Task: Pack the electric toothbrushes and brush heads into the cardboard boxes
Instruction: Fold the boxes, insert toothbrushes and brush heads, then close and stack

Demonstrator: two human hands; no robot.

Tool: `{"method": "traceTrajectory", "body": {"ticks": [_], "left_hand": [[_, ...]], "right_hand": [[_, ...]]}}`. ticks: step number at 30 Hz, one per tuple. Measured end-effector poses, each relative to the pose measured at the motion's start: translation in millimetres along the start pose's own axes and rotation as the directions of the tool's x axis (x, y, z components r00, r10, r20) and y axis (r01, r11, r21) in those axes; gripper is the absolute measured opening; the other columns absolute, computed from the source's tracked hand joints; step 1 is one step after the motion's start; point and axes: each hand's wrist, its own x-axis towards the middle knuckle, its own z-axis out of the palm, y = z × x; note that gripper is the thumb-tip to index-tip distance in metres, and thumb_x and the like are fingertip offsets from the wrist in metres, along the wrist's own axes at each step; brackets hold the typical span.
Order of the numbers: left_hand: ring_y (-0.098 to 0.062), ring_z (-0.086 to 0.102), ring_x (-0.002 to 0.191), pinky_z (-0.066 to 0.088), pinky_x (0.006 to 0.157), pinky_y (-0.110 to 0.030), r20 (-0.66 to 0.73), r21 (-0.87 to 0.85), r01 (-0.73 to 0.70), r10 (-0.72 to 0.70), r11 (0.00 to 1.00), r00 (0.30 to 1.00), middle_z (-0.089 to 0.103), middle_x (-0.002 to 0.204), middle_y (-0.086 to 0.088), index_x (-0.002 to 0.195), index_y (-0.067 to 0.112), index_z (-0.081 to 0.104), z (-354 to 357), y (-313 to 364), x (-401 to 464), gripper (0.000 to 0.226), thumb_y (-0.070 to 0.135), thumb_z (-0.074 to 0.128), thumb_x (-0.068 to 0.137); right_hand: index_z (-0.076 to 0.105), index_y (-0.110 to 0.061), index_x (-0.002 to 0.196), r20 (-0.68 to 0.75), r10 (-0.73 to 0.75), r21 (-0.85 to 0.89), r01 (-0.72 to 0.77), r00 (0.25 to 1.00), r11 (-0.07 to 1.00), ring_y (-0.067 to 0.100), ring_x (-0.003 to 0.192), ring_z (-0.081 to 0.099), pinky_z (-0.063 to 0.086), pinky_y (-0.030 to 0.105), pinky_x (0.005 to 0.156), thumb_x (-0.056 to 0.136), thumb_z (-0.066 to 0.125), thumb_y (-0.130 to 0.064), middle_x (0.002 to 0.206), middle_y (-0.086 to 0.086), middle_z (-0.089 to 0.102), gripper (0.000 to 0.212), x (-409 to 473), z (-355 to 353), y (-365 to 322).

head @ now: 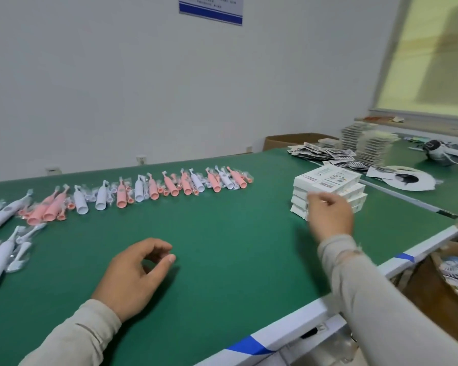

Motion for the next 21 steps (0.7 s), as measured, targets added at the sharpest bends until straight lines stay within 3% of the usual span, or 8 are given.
{"method": "traceTrajectory", "body": {"ticks": [2,4,6,8,12,17,19,21], "left_hand": [[0.004,0.064,0.084,0.043,0.068,-0.004,-0.007,0.027,-0.002,0.002,1.000,1.000,0.067,0.090,0.029,0.084,0.038,0.066,-3.1,6.2,0.4,0.019,0.023,0.077,0.083],[0.005,0.063,0.085,0.043,0.069,-0.004,-0.027,0.072,0.008,-0.006,0.997,1.000,0.067,0.088,0.028,0.084,0.040,0.064,-10.8,12.2,-0.5,0.019,0.025,0.075,0.085],[0.004,0.062,0.084,0.047,0.072,-0.011,-0.066,0.123,0.048,-0.040,0.991,0.997,0.067,0.084,0.022,0.085,0.038,0.063,-25.7,14.9,-6.7,0.014,0.028,0.072,0.086],[0.000,0.062,0.082,0.051,0.077,-0.025,-0.108,0.216,0.113,-0.091,0.970,0.990,0.066,0.087,0.020,0.093,0.035,0.065,-47.7,11.7,-18.6,0.006,0.033,0.068,0.088],[-0.001,0.058,0.079,0.048,0.077,-0.025,-0.212,0.383,0.275,-0.207,0.882,0.955,0.059,0.088,0.024,0.102,0.036,0.063,-102.4,-4.3,-49.9,0.013,0.041,0.061,0.091],[-0.006,0.060,0.090,0.047,0.080,-0.027,-0.352,0.457,0.457,-0.317,0.763,0.881,0.057,0.098,0.023,0.109,0.037,0.060,-154.6,-19.8,-88.3,0.018,0.043,0.059,0.091],[-0.012,0.059,0.103,0.048,0.085,-0.032,-0.413,0.533,0.472,-0.270,0.702,0.870,0.059,0.110,0.016,0.114,0.035,0.060,-178.9,-25.3,-95.6,0.023,0.041,0.060,0.092],[-0.020,0.054,0.113,0.047,0.091,-0.037,-0.485,0.638,0.490,-0.185,0.594,0.855,0.060,0.121,0.004,0.120,0.025,0.062,-209.2,-29.9,-96.7,0.030,0.036,0.061,0.092]], "right_hand": [[0.073,-0.014,0.105,0.186,-0.145,0.031,0.142,0.972,0.989,0.015,0.084,0.064,0.046,0.024,0.079,0.090,0.066,-0.030,0.095,0.000,0.072,0.023,-49.7,30.3,-2.2],[0.071,-0.019,0.098,0.409,-0.230,0.073,0.220,0.883,0.973,0.002,0.072,0.059,0.043,0.017,0.068,0.089,0.068,-0.030,0.082,-0.009,0.066,0.014,-92.8,67.1,-8.3],[0.069,-0.024,0.095,0.589,-0.282,0.102,0.277,0.757,0.956,0.000,0.072,0.058,0.043,0.015,0.068,0.089,0.069,-0.032,0.081,-0.011,0.064,0.009,-130.4,106.7,-17.8],[0.069,-0.023,0.095,0.697,-0.310,0.147,0.293,0.647,0.945,0.005,0.074,0.059,0.046,0.022,0.075,0.090,0.069,-0.031,0.083,-0.009,0.065,0.009,-164.3,142.9,-30.5],[0.067,-0.024,0.083,0.813,-0.332,0.194,0.315,0.478,0.929,0.009,0.075,0.061,0.046,0.025,0.077,0.090,0.068,-0.027,0.078,-0.012,0.065,0.007,-219.3,201.3,-59.0],[0.064,-0.035,0.083,0.803,-0.477,0.283,0.475,0.358,0.833,0.006,0.080,0.063,0.049,0.026,0.080,0.090,0.066,-0.029,0.081,-0.020,0.066,0.010,-259.6,235.0,-45.8],[0.063,-0.041,0.076,0.818,-0.513,0.311,0.552,0.259,0.774,-0.003,0.079,0.062,0.051,0.024,0.077,0.090,0.067,-0.031,0.079,-0.025,0.067,0.017,-264.1,236.9,-38.1],[0.063,-0.044,0.072,0.817,-0.535,0.336,0.576,0.215,0.745,-0.008,0.079,0.061,0.048,0.021,0.073,0.089,0.068,-0.033,0.079,-0.027,0.067,0.021,-263.6,237.1,-35.1]]}}
